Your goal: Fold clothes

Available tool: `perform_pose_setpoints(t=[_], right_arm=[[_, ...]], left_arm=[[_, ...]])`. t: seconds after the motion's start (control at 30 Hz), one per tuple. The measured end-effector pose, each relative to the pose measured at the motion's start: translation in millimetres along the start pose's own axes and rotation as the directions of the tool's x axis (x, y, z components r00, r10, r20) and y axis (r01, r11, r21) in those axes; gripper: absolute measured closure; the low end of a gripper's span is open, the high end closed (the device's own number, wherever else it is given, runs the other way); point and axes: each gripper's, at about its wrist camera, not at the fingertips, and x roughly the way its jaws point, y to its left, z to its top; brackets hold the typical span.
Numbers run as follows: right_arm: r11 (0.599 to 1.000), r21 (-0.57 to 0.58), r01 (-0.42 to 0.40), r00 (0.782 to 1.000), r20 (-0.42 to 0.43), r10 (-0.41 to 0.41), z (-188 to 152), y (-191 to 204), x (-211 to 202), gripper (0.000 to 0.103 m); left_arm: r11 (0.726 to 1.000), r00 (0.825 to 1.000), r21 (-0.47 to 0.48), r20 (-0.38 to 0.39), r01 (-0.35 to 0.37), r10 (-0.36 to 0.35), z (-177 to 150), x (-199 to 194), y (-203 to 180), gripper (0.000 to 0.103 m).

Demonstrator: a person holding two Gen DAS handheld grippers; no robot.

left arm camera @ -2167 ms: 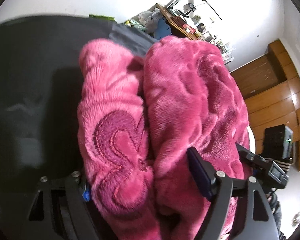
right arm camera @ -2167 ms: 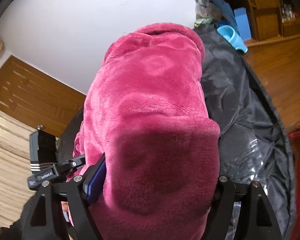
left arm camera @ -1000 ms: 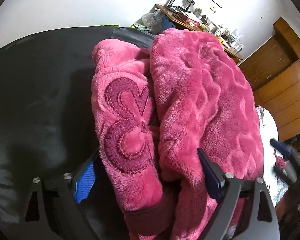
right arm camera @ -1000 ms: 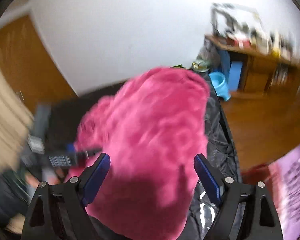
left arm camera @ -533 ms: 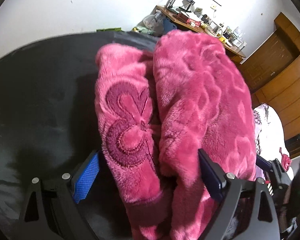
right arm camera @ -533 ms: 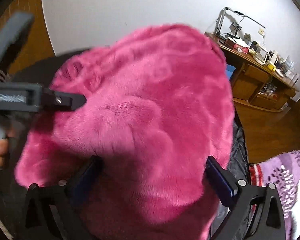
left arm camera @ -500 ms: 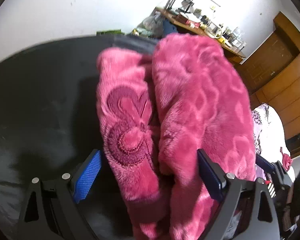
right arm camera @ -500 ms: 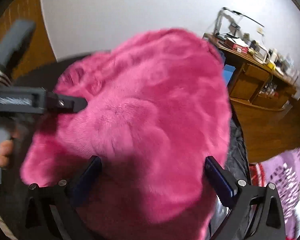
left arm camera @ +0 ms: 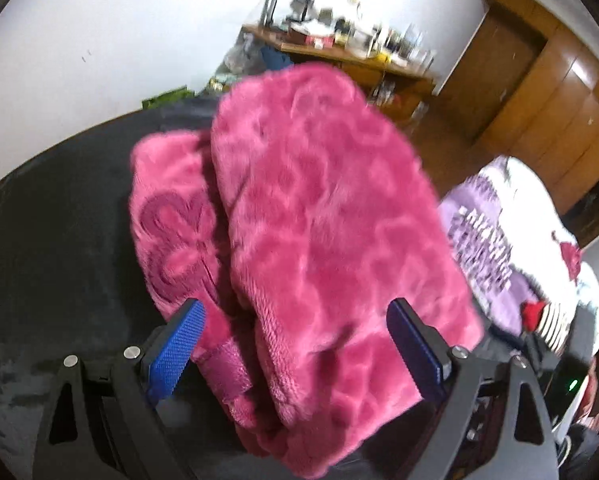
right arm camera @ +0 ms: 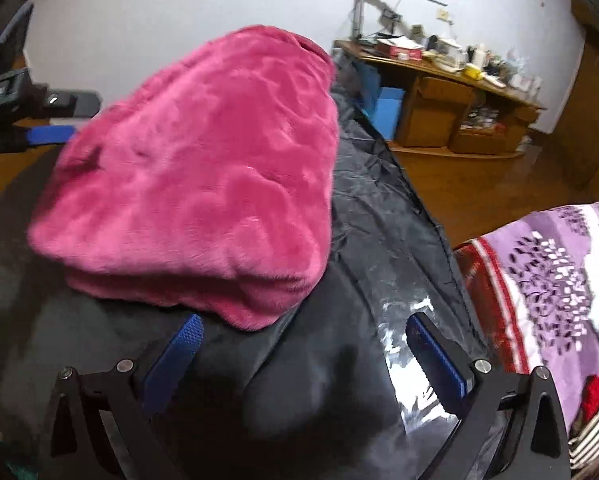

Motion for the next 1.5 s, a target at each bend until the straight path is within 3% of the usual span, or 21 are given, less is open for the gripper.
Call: perform_pose_setpoints(t=[0.1, 0.27, 0.43, 0.67, 0.77, 0.97, 1.23, 1.5], right_arm=[[0.999, 0.007, 0.046, 0.999, -0.029, -0.046, -12, -2, 8, 0.000], [0.993, 0.027, 0.114, 0.993, -0.045, -0.112, -9, -13, 14, 0.000], [0.984, 0.055, 0.169, 0.984, -0.068, -0.165, -4, -23, 20, 0.000], [0.994, 0.061, 0.088, 0.990, -0.115, -0.080, -2, -19, 9, 0.000], [0.996, 0.073, 0.049, 0.993, -0.114, -0.040, -5, -14, -11, 0.000], [0.996, 0.088, -0.011, 0.995, -0.095, 0.019, -7, 10, -48, 0.000], [0.999, 0.038, -0.013, 0.997, -0.081, 0.016, -8, 51, -81, 0.000], [0.998, -0.017, -0.062, 0.997, -0.051, 0.061, 8, 58, -90, 0.000]], left_arm=[[0.997, 0.997, 0.035, -0.039, -0.064, 0.066, -7, 20, 2, 0.009], [0.989, 0.994, 0.116, -0.035, -0.095, 0.099, -14, 30, -4, 0.009], [0.990, 0.995, 0.112, -0.038, -0.086, 0.091, -16, 36, -1, 0.009], [0.991, 0.993, 0.078, -0.045, -0.108, 0.112, -14, 26, -1, 0.006], [0.982, 0.981, 0.046, -0.060, -0.181, 0.184, -14, 14, -2, 0.004], [0.982, 0.982, -0.027, 0.038, -0.186, 0.187, -22, -32, -1, 0.004], [0.979, 0.972, -0.059, 0.123, -0.196, 0.202, -36, -75, -12, 0.001], [0.961, 0.945, -0.079, 0.179, -0.264, 0.274, -48, -108, -33, 0.001]])
